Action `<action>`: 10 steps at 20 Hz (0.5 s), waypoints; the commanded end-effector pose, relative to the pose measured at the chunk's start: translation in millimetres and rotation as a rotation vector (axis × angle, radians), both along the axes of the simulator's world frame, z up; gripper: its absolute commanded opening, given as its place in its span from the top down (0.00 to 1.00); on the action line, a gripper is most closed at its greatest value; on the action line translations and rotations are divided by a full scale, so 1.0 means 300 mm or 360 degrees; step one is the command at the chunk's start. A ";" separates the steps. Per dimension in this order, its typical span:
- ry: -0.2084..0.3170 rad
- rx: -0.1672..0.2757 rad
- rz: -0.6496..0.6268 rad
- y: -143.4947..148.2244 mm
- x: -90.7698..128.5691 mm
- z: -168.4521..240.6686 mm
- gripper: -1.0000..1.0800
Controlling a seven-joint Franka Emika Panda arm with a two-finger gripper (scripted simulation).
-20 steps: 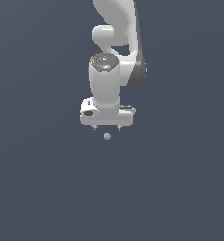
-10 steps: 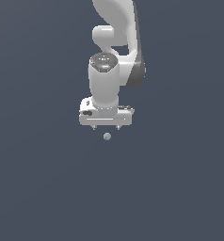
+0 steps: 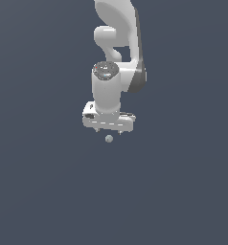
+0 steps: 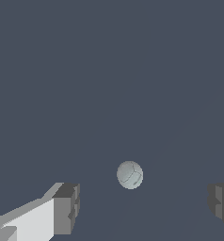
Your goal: Pick up the object and move it to a goal position.
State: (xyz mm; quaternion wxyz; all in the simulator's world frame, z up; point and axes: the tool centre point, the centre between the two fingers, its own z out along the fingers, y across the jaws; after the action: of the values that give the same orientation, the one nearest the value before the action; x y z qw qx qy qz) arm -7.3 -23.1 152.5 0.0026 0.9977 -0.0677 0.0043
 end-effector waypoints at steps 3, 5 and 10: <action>0.0003 0.0009 -0.0174 0.001 -0.024 -0.060 0.04; 0.0005 0.0013 -0.0269 0.001 -0.038 -0.091 0.04; 0.0008 0.0017 -0.0503 -0.002 -0.075 -0.165 0.04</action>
State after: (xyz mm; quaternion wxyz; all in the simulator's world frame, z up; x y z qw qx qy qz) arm -26.6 -23.4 109.5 -0.0018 0.9794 -0.2019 0.0011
